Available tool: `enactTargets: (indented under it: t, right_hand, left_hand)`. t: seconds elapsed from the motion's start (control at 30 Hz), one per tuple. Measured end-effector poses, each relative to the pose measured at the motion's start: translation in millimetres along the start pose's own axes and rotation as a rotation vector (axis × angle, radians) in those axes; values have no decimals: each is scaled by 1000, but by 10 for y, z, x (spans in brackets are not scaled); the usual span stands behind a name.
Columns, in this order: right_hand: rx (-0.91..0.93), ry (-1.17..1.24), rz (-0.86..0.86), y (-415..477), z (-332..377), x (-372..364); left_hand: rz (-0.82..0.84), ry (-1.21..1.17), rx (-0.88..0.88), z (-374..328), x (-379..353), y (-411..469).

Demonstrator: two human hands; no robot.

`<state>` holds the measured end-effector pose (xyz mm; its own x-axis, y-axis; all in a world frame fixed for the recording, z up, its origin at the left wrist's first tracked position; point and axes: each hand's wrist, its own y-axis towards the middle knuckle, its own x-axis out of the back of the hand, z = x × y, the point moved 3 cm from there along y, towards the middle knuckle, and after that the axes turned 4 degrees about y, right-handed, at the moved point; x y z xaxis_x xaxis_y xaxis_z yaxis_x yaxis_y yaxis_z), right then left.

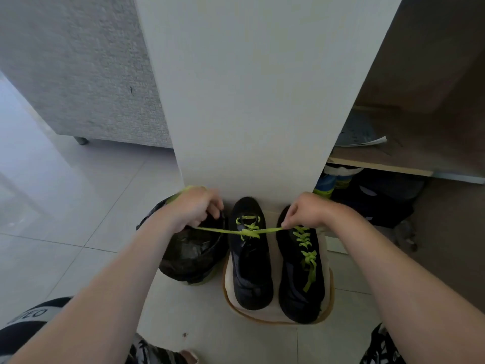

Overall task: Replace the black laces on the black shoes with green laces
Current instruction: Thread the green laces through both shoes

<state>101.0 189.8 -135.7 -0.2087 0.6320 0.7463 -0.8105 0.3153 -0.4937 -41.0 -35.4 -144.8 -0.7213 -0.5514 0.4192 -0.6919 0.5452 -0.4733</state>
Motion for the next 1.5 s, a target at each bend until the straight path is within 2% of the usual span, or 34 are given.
enactTargets:
  t: [0.07, 0.1, 0.17, 0.2, 0.27, 0.3, 0.33, 0.4, 0.5, 0.57, 0.6, 0.7, 0.77, 0.83, 0.87, 0.93, 0.97, 1.03, 1.1, 1.17, 1.27, 1.37, 1.43, 1.5]
  right_hand:
    - [-52, -54, 30, -24, -18, -5]
    - [-52, -59, 20, -32, 9, -6]
    - [-28, 62, -54, -23, 95, -30]
    - [-23, 221, -107, -14, 126, -63]
    - [-66, 837, -163, 11, 185, -194]
    - [-88, 1145, -138, 26, 208, -269]
    - [-74, 1351, -102, 47, 216, -326]
    - [-68, 1474, -52, 60, 205, -376]
    - [-143, 1406, -107, 79, 87, -374]
    - [-189, 1291, -110, 107, 4, -379]
    - [-169, 1140, -111, 118, -4, -372]
    - [7, 362, -136, 123, 93, -347]
    - [88, 60, -120, 82, 207, -353]
    - [141, -129, -44, 28, 299, -383]
    - [152, -243, -26, 11, 317, -398]
    - [167, -417, -39, 13, 327, -405]
    - [182, -456, -54, 24, 323, -406]
    - [203, -410, -89, 32, 319, -382]
    - [203, -240, -95, 7, 318, -330]
    - [185, -37, -77, -21, 306, -300]
    - [196, 78, -71, -74, 308, -242]
    - [249, 304, -34, -90, 340, -214]
    - [308, 443, 28, -114, 469, -237]
    - [375, 499, -20, -60, 567, -293]
  left_hand:
    - [234, 336, 87, 14, -74, -114]
    - [316, 429, 122, 9, -120, -160]
    - [371, 522, 152, 20, -182, -189]
    - [354, 565, 129, 25, -190, -187]
    - [297, 632, 40, 17, -171, -150]
    - [268, 655, -14, 24, -150, -123]
    - [243, 685, -51, 38, -119, -98]
    - [238, 752, -49, 117, -56, -57]
    - [326, 715, 106, 267, -29, -66]
    - [351, 731, 91, 292, -37, -67]
    - [347, 802, 68, 285, -23, -64]
    - [359, 1022, 121, 284, 42, -86]
    - [344, 1100, 165, 293, 5, -96]
    - [222, 1114, 45, 256, -140, -108]
    - [172, 1038, -64, 234, -242, -91]
    - [156, 870, -223, 206, -429, -83]
    - [156, 866, -259, 193, -498, -90]
    - [141, 930, -283, 198, -549, -68]
    - [161, 867, -280, 214, -543, -57]
    - [236, 707, -245, 219, -470, -63]
    - [344, 382, -94, 194, -278, -41]
    - [252, 131, -82, -11, -130, -65]
    - [164, 10, -186, -199, -147, -113]
    - [111, -25, -296, -353, -221, -175]
